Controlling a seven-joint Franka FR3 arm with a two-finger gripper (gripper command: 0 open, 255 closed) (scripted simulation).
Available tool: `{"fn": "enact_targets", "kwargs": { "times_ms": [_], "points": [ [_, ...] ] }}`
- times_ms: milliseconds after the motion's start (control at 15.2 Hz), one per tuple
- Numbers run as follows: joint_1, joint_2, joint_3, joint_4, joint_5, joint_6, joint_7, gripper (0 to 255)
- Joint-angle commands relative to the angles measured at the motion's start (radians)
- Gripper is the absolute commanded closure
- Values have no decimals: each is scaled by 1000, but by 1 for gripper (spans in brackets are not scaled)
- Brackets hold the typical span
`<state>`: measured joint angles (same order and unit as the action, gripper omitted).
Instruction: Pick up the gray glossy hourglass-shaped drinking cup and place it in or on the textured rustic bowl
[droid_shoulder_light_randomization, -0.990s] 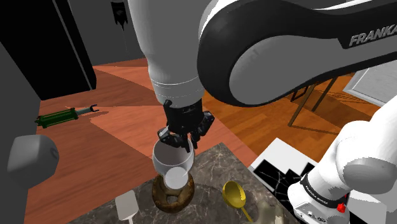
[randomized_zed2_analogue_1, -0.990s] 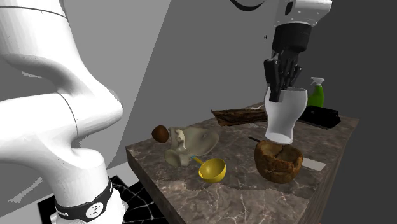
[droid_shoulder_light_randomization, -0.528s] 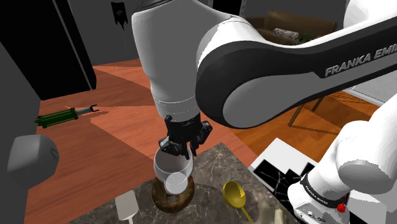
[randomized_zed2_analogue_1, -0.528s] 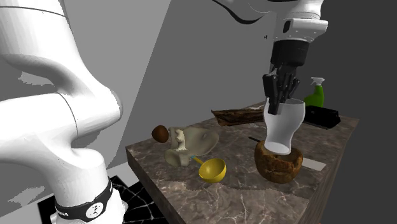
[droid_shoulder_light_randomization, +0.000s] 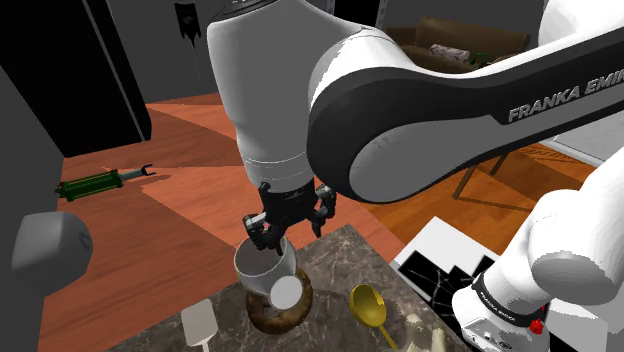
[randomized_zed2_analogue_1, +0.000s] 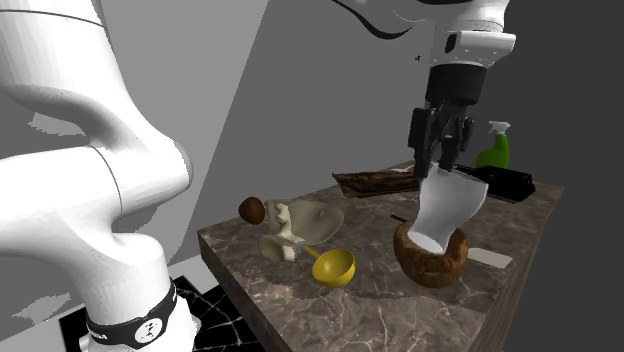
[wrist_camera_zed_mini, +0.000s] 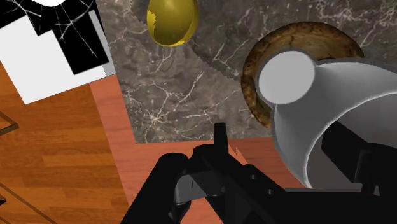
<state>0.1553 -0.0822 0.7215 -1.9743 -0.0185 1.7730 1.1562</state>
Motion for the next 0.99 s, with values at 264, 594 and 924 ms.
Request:
{"fn": "enact_targets", "kwargs": {
  "times_ms": [264,594,924],
  "points": [
    [0,1,1,35,-1,-34,1,0],
    [2,15,5,139,-8,-128,7,0],
    [2,15,5,139,-8,-128,7,0]
  ]
}}
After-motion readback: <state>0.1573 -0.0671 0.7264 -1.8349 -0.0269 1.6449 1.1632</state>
